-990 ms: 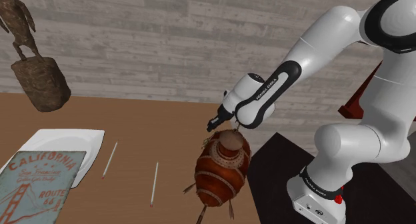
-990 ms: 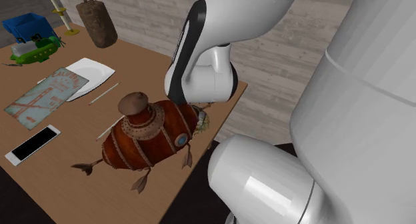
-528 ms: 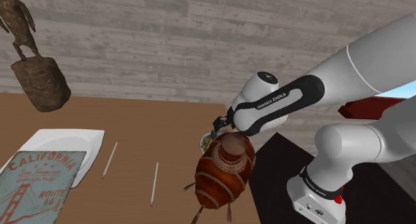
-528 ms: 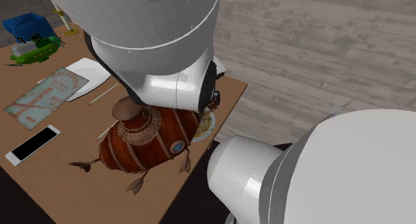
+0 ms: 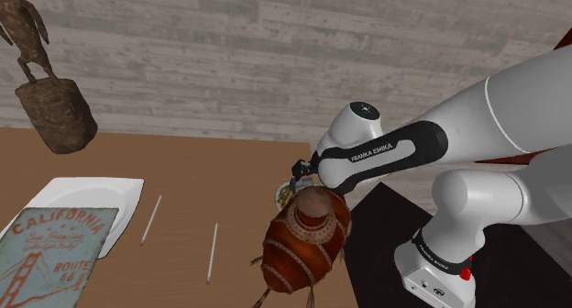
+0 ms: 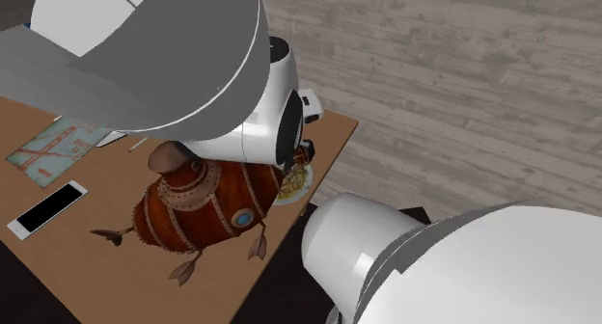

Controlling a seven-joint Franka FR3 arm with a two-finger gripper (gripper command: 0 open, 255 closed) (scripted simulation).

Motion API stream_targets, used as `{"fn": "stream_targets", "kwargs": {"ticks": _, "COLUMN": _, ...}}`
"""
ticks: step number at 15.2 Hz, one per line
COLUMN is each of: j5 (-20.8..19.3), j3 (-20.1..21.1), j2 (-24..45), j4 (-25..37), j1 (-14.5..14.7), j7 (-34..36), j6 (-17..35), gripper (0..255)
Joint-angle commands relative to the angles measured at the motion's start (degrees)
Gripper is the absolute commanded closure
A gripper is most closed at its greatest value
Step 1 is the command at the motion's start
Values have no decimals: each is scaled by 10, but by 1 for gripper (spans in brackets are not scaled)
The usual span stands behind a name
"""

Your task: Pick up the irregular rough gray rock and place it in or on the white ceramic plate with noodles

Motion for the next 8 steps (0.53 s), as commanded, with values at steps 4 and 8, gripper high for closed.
{"fn": "stream_targets", "kwargs": {"ticks": 4, "j5": 53, "j3": 95, "j2": 3, "j4": 5, "j1": -74, "j7": -57, "j6": 8, "gripper": 0}}
{"fn": "stream_targets", "kwargs": {"ticks": 8, "j5": 136, "j3": 120, "j2": 62, "j4": 17, "j1": -88, "j7": -112, "j6": -42, "gripper": 0}}
